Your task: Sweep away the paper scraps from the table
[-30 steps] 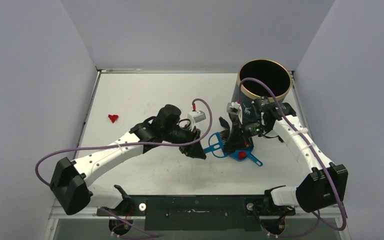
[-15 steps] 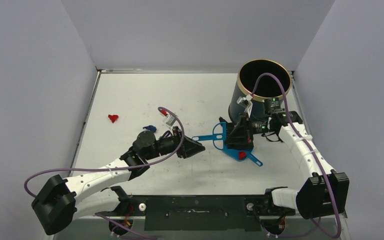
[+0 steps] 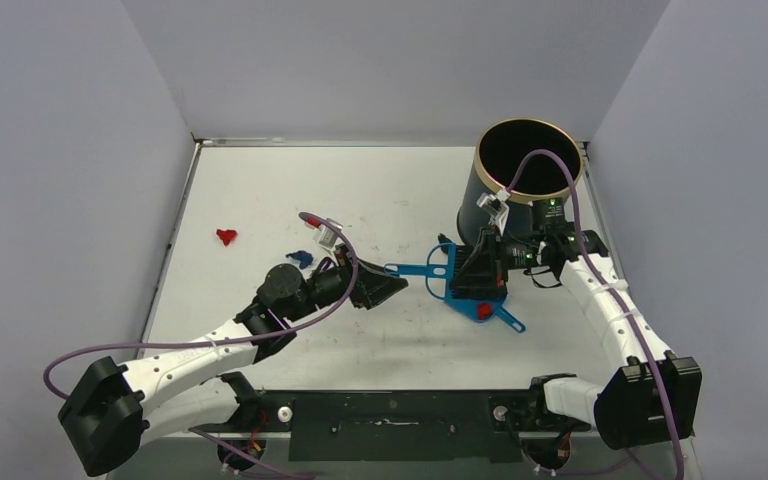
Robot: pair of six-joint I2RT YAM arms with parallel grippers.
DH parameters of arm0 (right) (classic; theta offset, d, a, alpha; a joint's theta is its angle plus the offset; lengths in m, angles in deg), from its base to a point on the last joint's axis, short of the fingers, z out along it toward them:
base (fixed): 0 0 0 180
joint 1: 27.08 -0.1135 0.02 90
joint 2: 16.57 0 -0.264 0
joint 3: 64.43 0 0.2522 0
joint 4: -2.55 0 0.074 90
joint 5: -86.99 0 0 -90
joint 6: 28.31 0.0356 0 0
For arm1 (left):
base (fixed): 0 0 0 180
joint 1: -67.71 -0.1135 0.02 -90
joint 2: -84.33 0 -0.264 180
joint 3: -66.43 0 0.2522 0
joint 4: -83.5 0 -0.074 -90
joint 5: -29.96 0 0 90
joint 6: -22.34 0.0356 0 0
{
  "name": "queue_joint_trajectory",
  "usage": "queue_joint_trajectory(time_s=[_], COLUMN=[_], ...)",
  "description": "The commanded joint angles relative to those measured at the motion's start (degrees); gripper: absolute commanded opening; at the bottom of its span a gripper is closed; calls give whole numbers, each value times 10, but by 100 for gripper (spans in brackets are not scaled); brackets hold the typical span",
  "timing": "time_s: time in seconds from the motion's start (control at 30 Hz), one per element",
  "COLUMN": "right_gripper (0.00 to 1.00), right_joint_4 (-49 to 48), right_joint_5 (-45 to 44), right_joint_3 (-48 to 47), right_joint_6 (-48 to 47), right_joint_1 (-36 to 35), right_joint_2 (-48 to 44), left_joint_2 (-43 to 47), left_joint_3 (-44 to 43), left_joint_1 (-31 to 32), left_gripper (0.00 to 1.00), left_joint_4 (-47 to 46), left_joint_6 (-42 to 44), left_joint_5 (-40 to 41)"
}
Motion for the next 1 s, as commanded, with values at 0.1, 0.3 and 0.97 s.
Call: queue_joint_trajectory(time_s=[0.1,0.3,0.97], right_gripper=[5,5,5], right_joint_4=[-41,-58,-200], right_joint_5=[24,27,56], right_joint_3=[7,16,65], right_joint_6=[19,45,191], right_joint_1=[3,2,3], right_joint_2=[-18,-14,-21], left_joint_2=[3,-6,-40], left_joint_3=[-9,-8,14], left_joint_1=[2,2,-15], left_gripper=[42,38,19], left_joint_4=[-37,-58,-162], left_joint_6=[26,33,35], left_joint_5=[16,7,24])
